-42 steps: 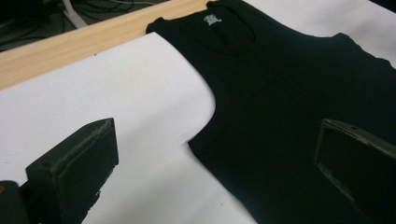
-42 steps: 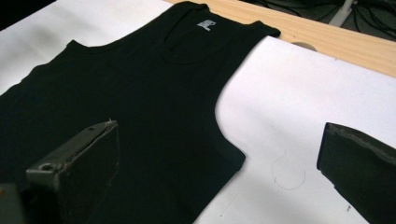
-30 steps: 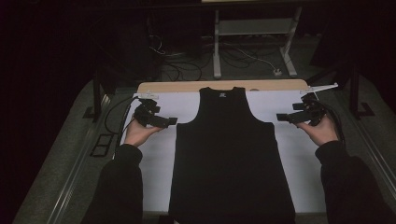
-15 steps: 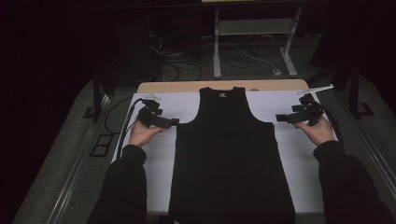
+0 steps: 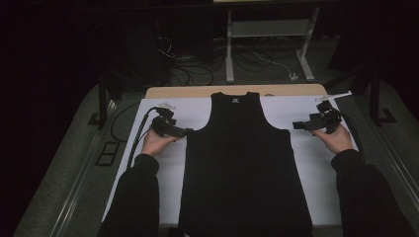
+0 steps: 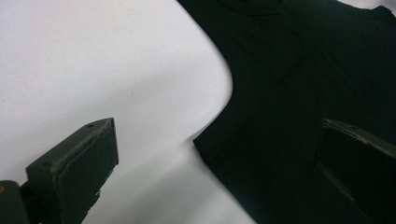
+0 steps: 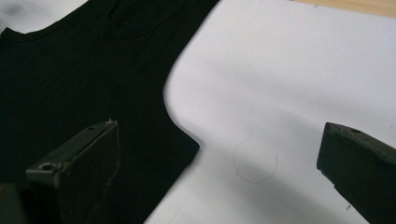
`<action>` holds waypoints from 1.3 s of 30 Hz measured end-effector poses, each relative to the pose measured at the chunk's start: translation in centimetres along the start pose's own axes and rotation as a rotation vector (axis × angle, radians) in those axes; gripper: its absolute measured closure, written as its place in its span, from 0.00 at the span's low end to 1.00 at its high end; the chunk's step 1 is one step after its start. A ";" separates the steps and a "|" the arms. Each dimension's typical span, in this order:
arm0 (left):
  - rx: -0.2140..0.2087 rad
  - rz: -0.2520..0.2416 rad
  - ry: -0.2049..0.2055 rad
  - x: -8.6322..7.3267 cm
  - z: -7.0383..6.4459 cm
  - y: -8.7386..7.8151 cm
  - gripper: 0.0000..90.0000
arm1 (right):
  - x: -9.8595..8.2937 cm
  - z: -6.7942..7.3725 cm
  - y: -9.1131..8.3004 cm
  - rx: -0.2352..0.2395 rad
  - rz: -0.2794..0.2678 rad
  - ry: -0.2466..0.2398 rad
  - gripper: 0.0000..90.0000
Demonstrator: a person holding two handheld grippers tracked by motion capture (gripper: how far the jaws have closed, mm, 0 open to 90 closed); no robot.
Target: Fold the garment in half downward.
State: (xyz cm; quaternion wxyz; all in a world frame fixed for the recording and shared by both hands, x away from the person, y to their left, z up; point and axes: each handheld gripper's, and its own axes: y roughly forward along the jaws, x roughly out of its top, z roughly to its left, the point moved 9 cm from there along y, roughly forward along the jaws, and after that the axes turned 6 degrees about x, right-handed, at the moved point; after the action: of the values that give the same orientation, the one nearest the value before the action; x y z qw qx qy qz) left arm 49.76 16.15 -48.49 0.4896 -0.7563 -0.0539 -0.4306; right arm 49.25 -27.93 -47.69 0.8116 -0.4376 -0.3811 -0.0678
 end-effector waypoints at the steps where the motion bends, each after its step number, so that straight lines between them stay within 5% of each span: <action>1: -0.001 -0.003 -0.002 0.0 0.0 0.1 0.00 | -0.1 0.0 0.1 -0.002 0.005 0.000 0.00; 15: -0.028 0.038 -0.001 -0.9 0.0 1.1 0.04 | -1.0 1.3 2.7 0.031 0.066 -0.028 0.05; 24: -0.054 0.057 0.010 -1.5 -0.3 1.6 0.19 | -1.5 1.9 3.7 0.070 0.098 -0.045 0.31; 39: -0.031 0.057 0.030 -1.6 -0.4 1.9 0.46 | -1.8 1.8 4.6 0.018 0.116 -0.059 0.60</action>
State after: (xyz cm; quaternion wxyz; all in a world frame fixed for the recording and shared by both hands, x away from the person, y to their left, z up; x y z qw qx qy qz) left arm 49.46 15.44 -50.87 0.4907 -0.7584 -0.0183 -0.4287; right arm 48.98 -24.17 -51.36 0.8063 -0.4536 -0.3796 -0.0043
